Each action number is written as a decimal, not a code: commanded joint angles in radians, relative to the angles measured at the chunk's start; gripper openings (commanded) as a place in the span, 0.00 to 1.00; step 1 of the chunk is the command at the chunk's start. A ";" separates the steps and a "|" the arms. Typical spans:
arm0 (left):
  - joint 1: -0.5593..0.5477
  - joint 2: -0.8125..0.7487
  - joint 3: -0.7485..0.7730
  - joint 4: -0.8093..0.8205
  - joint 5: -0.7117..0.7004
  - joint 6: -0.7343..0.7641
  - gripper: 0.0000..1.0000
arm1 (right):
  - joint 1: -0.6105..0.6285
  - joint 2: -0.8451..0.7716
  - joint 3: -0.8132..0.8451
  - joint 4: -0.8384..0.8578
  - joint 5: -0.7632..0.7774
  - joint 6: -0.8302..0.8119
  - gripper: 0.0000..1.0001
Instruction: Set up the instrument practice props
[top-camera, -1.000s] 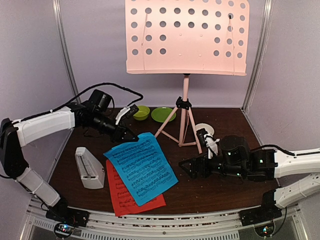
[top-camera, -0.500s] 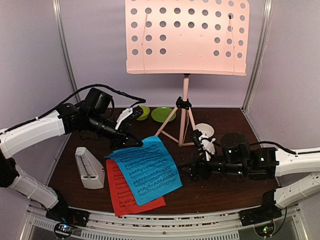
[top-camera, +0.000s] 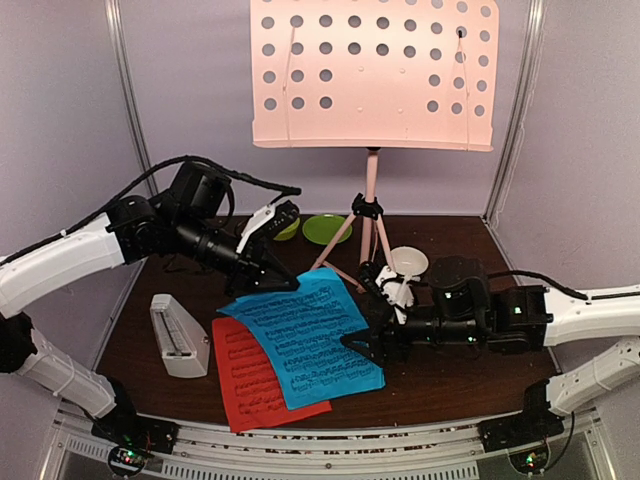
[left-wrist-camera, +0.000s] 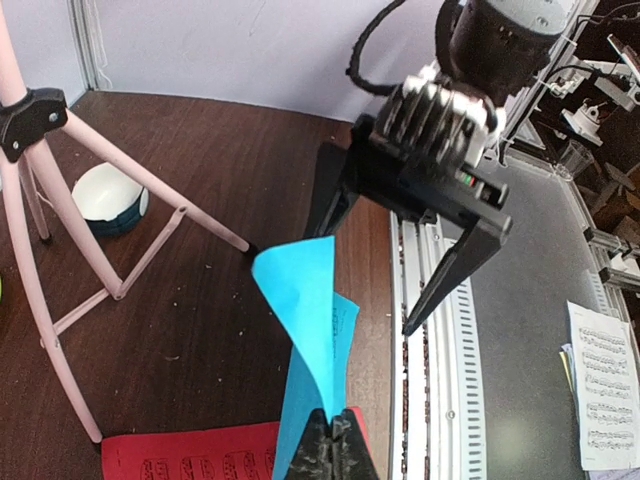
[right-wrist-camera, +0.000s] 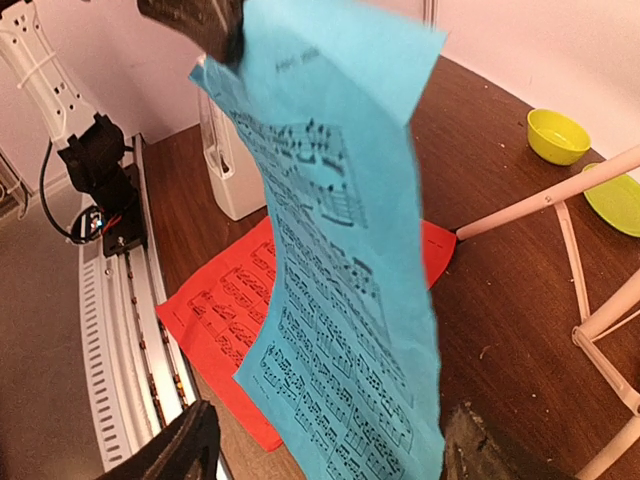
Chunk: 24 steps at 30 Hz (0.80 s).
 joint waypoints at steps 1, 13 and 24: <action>-0.021 0.013 0.048 -0.004 0.038 -0.007 0.00 | 0.013 0.048 0.049 -0.005 -0.010 -0.072 0.76; -0.027 0.017 0.084 -0.027 0.079 0.009 0.00 | 0.033 0.091 0.106 -0.052 -0.004 -0.132 0.51; -0.050 0.026 0.125 -0.083 0.108 0.047 0.00 | 0.031 -0.010 0.025 -0.024 0.056 -0.137 0.59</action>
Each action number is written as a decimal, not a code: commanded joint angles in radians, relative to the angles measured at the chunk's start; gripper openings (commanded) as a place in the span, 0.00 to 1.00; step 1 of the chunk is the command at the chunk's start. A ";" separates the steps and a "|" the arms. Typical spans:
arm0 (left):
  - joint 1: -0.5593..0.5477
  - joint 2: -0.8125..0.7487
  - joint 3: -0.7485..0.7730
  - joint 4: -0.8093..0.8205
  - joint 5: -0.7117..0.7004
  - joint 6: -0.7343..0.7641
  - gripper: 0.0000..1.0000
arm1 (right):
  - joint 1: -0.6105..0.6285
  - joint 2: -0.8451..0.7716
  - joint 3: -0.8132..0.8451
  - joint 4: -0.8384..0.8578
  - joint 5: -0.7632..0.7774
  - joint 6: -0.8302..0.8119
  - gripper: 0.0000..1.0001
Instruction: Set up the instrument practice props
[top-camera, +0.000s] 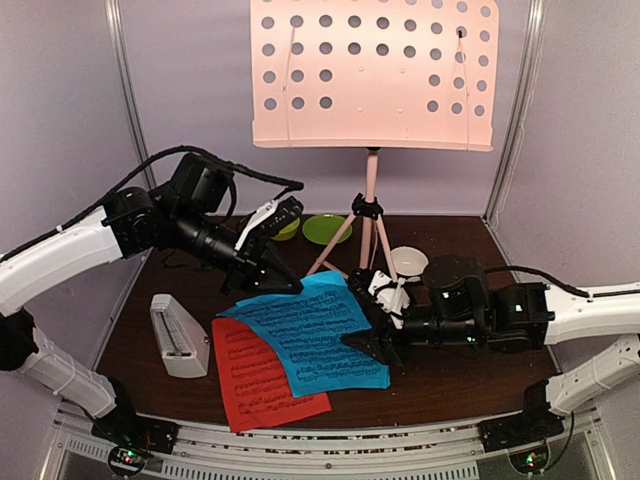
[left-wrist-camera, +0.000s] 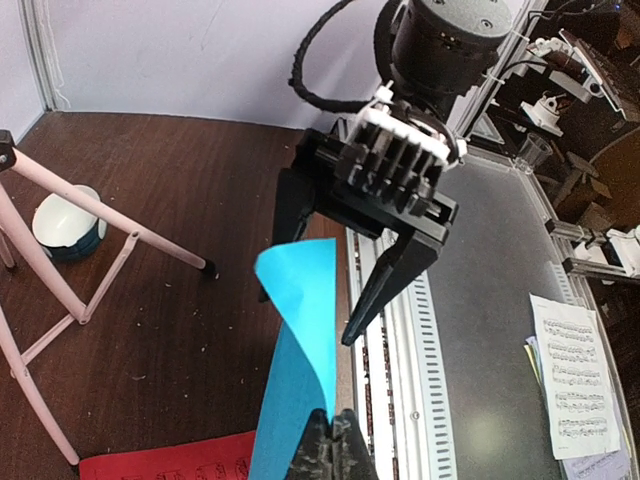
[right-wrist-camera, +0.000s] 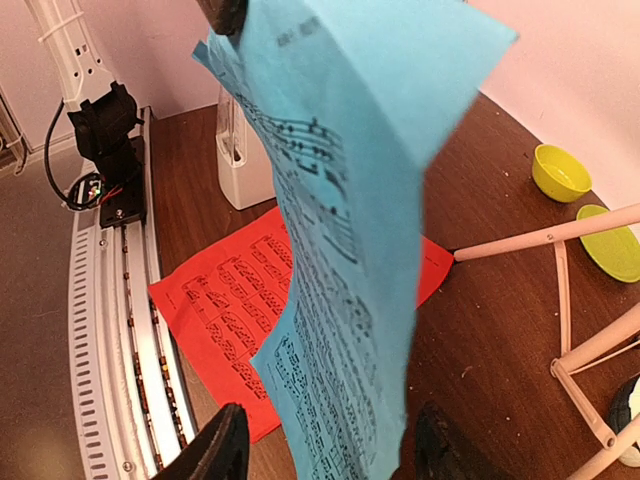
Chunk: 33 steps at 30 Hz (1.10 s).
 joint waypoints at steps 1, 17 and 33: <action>-0.027 0.017 0.068 -0.044 0.025 0.050 0.00 | 0.002 -0.027 -0.024 0.025 0.052 -0.004 0.60; -0.067 0.046 0.177 -0.109 -0.083 0.049 0.00 | 0.007 -0.003 0.090 -0.065 0.013 -0.059 0.11; -0.075 -0.159 0.204 0.155 -0.528 -0.209 0.56 | 0.007 -0.263 0.212 -0.179 0.120 0.076 0.00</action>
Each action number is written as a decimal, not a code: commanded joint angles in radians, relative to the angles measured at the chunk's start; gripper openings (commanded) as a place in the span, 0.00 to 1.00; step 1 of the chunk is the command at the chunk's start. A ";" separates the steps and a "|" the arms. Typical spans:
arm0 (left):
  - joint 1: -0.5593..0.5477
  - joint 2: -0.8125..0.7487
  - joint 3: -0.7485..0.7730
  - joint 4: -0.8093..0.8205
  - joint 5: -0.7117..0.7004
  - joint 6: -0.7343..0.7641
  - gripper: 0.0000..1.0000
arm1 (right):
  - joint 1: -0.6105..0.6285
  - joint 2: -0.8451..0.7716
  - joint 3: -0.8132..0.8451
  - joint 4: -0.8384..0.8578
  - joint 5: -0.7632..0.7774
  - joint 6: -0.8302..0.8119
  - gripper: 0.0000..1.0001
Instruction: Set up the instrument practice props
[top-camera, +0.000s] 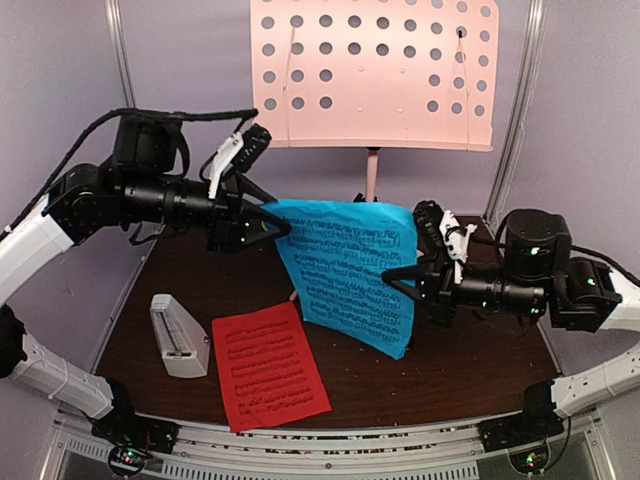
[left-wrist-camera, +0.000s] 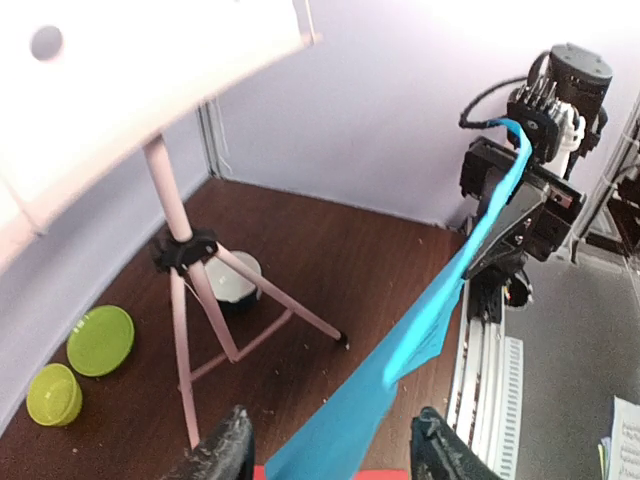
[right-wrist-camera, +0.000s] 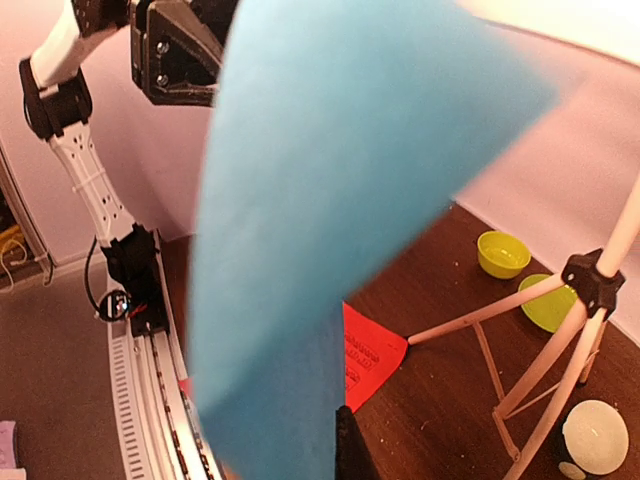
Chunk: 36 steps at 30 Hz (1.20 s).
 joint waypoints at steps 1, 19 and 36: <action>-0.014 -0.084 0.031 0.178 -0.152 -0.090 0.57 | 0.004 -0.045 0.121 -0.080 0.067 0.038 0.00; -0.069 0.083 0.408 0.198 -0.626 -0.184 0.63 | -0.002 -0.082 0.556 -0.165 0.354 -0.047 0.00; -0.096 0.259 0.591 0.109 -0.679 -0.162 0.62 | -0.124 0.112 0.847 -0.132 0.257 -0.051 0.00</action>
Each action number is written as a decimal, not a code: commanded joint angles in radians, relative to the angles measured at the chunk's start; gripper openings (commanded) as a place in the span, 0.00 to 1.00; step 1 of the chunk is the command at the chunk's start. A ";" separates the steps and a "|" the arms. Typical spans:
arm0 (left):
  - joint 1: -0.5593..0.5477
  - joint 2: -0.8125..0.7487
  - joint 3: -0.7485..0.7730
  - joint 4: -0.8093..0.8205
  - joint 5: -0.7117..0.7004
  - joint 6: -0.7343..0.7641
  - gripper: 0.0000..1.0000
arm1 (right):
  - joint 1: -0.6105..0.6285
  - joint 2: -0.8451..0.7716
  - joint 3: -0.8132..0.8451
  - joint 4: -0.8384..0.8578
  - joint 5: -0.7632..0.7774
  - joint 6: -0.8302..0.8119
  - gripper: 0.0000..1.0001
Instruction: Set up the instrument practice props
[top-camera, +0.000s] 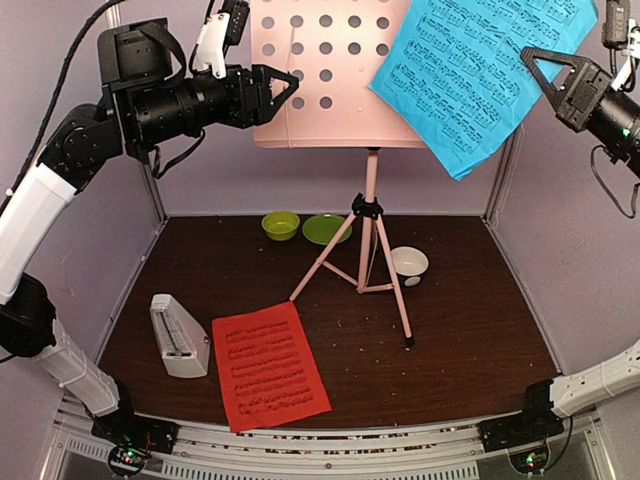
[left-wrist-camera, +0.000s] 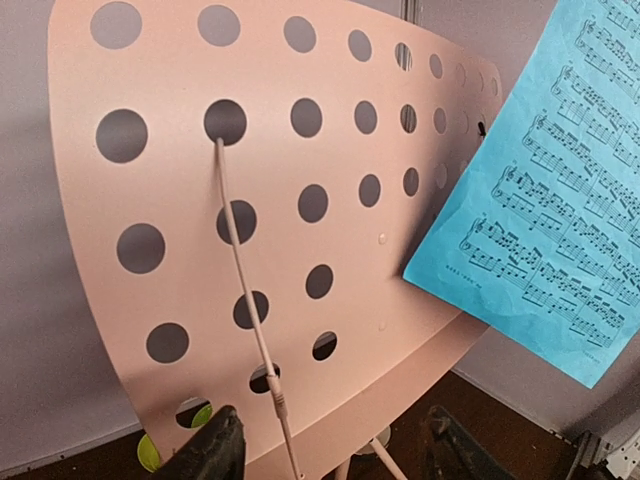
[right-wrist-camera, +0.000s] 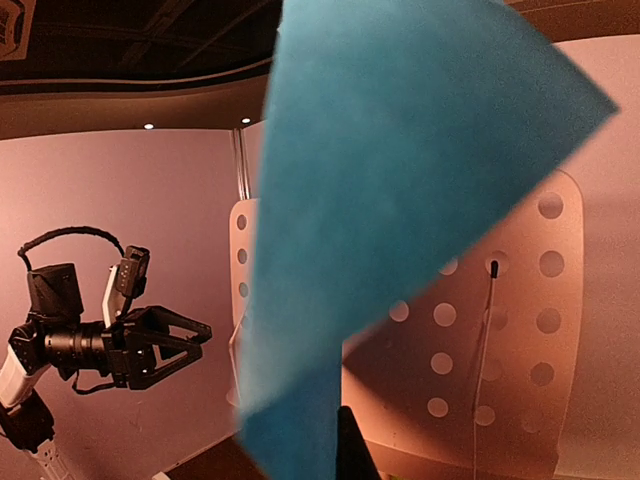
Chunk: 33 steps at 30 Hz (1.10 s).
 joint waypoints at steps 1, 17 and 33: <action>-0.004 0.026 0.053 -0.009 -0.042 0.013 0.62 | -0.057 0.047 0.056 0.009 -0.101 0.036 0.00; -0.004 0.144 0.162 0.015 -0.159 0.037 0.53 | -0.205 0.201 0.230 -0.078 -0.239 0.102 0.00; -0.003 0.123 0.115 0.141 -0.214 0.126 0.12 | -0.262 0.316 0.336 -0.099 -0.276 0.131 0.00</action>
